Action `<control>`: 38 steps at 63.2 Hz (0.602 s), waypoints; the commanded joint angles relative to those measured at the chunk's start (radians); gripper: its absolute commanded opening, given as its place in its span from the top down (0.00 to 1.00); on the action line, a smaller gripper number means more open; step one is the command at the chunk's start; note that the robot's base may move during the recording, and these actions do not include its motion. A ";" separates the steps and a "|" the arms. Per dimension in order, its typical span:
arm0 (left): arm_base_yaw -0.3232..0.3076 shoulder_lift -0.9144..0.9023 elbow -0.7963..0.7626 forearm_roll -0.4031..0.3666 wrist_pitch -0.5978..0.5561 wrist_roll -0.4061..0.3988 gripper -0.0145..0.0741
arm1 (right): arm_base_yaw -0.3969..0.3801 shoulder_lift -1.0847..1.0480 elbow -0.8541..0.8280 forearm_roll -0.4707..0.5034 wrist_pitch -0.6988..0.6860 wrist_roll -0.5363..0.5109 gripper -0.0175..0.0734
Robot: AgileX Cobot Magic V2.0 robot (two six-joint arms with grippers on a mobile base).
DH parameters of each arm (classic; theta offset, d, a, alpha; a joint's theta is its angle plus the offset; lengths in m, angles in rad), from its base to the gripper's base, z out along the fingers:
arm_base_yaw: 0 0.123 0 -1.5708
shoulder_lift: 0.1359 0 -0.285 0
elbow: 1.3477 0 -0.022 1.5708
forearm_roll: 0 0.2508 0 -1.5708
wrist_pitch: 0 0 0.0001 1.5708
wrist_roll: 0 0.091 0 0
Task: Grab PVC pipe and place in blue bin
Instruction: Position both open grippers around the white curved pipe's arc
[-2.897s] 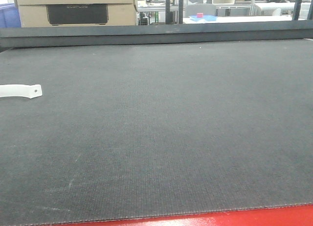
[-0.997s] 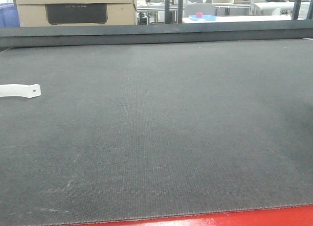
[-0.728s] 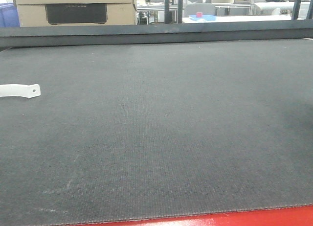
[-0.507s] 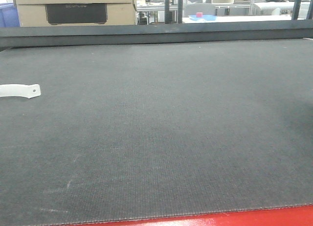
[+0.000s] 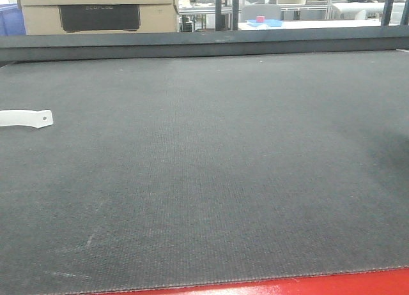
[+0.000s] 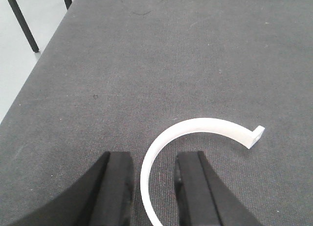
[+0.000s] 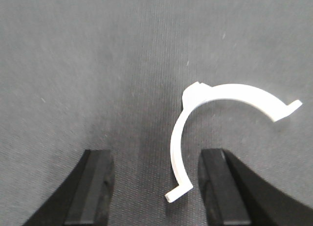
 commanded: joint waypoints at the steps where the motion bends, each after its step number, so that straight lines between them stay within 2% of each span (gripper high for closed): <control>1: 0.001 0.024 -0.013 0.004 -0.003 -0.002 0.62 | 0.000 0.044 -0.006 -0.042 -0.041 -0.003 0.50; 16: 0.001 0.071 -0.013 0.004 -0.016 -0.002 0.56 | -0.004 0.148 -0.026 -0.074 -0.093 -0.003 0.50; 38: 0.001 0.072 -0.013 0.009 -0.063 -0.002 0.55 | -0.006 0.298 -0.109 -0.109 -0.104 -0.003 0.50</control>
